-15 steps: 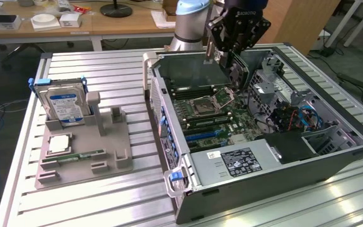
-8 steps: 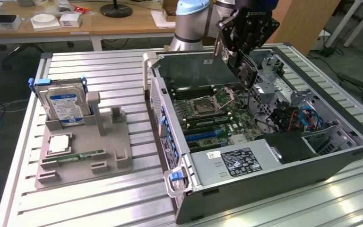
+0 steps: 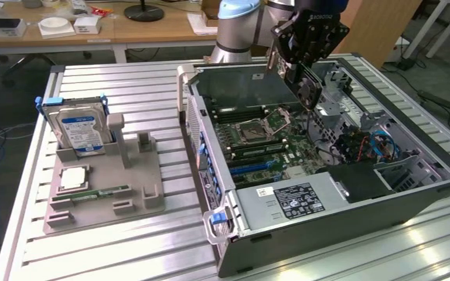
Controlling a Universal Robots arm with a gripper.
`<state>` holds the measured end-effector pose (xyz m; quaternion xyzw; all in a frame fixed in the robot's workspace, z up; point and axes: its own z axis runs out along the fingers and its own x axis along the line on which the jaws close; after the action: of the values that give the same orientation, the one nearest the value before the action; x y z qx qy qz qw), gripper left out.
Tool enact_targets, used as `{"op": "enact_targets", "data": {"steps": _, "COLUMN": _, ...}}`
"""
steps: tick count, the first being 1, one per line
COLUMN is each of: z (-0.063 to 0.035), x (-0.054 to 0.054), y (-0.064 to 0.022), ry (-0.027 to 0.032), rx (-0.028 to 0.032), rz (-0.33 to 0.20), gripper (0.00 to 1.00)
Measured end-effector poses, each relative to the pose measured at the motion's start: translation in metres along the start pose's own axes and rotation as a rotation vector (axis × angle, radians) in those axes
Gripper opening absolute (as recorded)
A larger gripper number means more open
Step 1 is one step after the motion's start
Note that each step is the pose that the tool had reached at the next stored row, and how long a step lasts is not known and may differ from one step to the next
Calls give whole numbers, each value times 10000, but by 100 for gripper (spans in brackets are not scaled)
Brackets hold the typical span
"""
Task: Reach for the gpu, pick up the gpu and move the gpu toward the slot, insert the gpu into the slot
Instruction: 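Pick up the gpu and move the gpu toward the slot, then insert the gpu into the slot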
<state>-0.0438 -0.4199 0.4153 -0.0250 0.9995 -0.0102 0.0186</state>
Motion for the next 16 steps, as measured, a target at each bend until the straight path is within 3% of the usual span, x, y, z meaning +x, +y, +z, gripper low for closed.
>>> {"op": "enact_targets", "data": {"steps": 10, "z": 0, "x": -1, "y": 0, "ry": -2, "rx": -4, "rz": -45, "gripper": 27}}
{"op": "enact_targets", "data": {"steps": 16, "z": 0, "x": -1, "y": 0, "ry": -15, "rx": -29, "rz": -694, "gripper": 27}}
